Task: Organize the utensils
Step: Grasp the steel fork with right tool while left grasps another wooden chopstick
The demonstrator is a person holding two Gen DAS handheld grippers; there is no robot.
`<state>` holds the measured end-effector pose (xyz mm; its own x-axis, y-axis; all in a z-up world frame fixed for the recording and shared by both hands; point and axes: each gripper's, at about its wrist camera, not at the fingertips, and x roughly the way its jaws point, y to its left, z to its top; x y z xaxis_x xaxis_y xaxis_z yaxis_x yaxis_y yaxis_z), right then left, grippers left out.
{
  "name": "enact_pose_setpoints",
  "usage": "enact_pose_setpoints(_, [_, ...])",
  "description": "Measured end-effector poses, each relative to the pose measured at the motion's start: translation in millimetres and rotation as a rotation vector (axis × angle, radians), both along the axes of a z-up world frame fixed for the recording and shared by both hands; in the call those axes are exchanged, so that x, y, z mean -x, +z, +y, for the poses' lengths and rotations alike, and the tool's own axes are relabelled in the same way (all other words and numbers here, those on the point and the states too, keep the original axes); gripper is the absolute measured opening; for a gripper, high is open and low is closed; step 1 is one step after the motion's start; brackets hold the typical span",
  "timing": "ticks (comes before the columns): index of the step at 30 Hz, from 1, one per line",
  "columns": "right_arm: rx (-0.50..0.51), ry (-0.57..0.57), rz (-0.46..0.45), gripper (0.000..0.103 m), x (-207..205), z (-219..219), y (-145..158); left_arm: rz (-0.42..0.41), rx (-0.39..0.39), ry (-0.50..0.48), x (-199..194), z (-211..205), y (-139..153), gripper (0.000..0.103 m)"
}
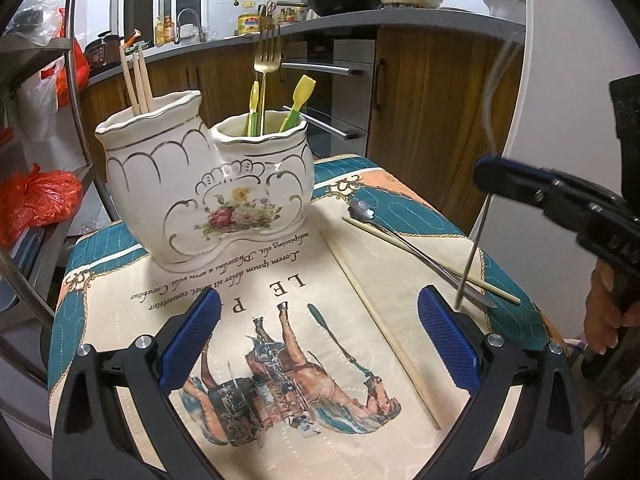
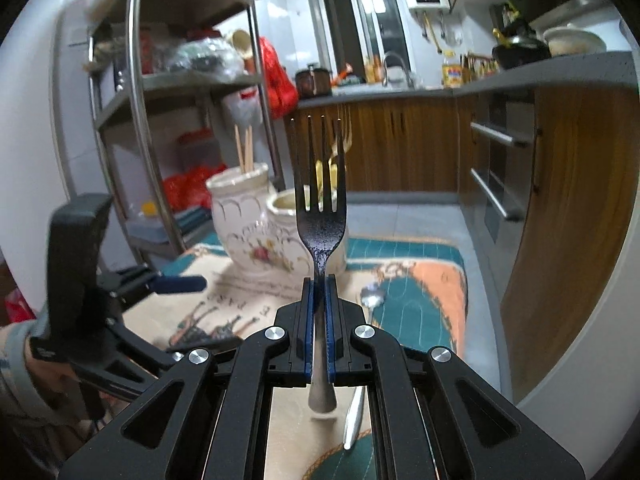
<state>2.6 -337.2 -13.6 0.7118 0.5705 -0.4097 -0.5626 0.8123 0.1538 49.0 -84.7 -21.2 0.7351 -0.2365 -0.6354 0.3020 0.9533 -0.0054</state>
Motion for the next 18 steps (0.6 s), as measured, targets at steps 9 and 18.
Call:
enact_pose_setpoints(9, [-0.021,-0.030,-0.063,0.006,8.3,-4.9,10.0,0.070,-0.007,-0.016,-13.7,-20.4,-10.5,0.078])
enact_pose_setpoints(18, [-0.028,-0.042,-0.068,0.006,8.6,-10.3,10.5,0.155,-0.040,-0.051,-16.3,-42.9,-26.2,0.041])
